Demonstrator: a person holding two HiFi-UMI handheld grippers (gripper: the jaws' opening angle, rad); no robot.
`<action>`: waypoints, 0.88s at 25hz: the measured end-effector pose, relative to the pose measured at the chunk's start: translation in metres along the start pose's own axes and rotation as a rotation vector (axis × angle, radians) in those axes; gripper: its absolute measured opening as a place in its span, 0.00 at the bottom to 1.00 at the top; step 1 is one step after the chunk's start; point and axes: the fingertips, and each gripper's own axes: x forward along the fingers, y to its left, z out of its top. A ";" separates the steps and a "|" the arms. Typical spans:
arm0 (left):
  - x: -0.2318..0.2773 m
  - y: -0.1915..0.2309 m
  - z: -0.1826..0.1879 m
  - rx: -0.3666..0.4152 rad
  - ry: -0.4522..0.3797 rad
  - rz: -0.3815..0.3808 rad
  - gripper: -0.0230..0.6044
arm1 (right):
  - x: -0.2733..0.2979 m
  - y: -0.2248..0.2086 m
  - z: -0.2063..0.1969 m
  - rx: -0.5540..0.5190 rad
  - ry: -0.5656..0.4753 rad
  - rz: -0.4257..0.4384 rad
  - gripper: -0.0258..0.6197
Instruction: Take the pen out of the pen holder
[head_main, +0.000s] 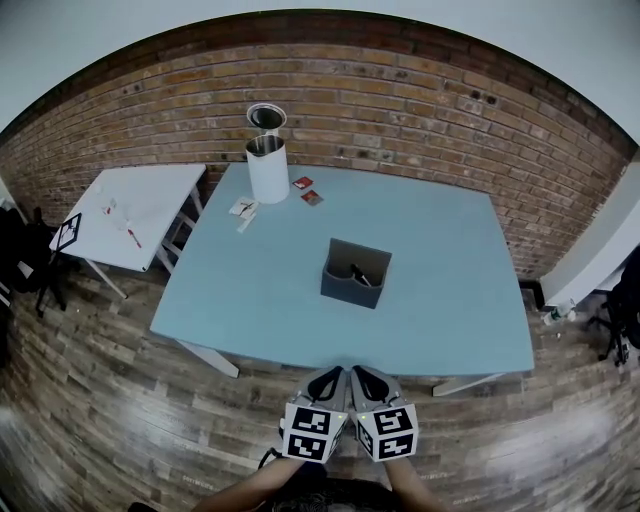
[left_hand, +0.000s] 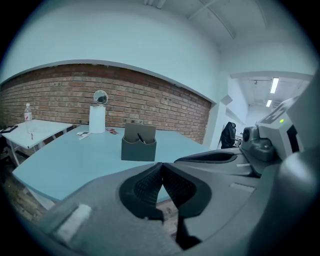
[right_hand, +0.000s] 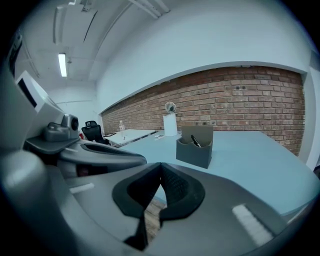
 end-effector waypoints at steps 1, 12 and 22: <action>0.002 0.003 0.003 0.003 -0.001 -0.006 0.03 | 0.004 -0.001 0.003 0.003 -0.001 -0.007 0.05; 0.013 0.036 0.017 0.007 -0.010 -0.030 0.03 | 0.034 -0.004 0.022 -0.025 -0.015 -0.055 0.05; 0.034 0.044 0.023 0.033 -0.011 -0.040 0.03 | 0.051 -0.024 0.031 -0.044 -0.023 -0.091 0.05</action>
